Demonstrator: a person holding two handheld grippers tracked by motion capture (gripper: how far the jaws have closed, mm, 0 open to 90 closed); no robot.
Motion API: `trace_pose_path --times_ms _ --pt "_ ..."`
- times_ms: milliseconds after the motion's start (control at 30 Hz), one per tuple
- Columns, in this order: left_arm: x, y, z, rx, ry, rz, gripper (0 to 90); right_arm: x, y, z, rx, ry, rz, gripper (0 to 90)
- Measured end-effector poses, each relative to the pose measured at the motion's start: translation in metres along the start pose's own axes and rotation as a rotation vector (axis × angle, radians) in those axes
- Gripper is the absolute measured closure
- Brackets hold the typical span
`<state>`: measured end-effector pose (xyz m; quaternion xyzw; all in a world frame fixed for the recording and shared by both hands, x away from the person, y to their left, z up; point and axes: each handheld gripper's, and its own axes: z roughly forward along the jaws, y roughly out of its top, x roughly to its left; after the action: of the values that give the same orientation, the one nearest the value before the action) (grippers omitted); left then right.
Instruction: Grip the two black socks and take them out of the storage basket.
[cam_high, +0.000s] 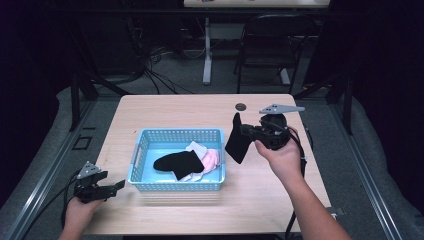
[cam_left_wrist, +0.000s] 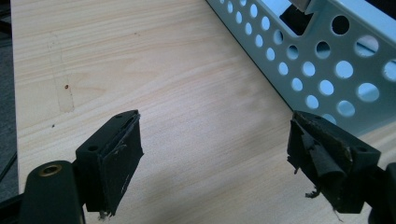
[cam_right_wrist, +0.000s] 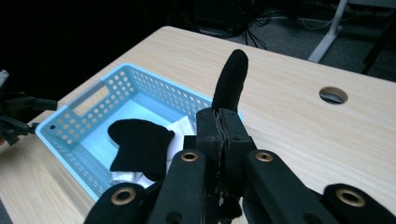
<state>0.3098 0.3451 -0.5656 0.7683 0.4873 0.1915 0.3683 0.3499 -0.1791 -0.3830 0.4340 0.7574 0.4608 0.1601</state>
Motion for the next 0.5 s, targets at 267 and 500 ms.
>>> trace_pose_path --times_ms 267,500 --pt "0.000 0.000 0.000 0.001 0.001 -0.001 17.9 -0.009 -0.025 0.013 0.024 -0.012 0.042 88.2" --pt "0.000 0.000 0.000 0.001 0.000 0.000 17.9 -0.017 -0.044 0.025 0.050 -0.045 0.063 88.2"
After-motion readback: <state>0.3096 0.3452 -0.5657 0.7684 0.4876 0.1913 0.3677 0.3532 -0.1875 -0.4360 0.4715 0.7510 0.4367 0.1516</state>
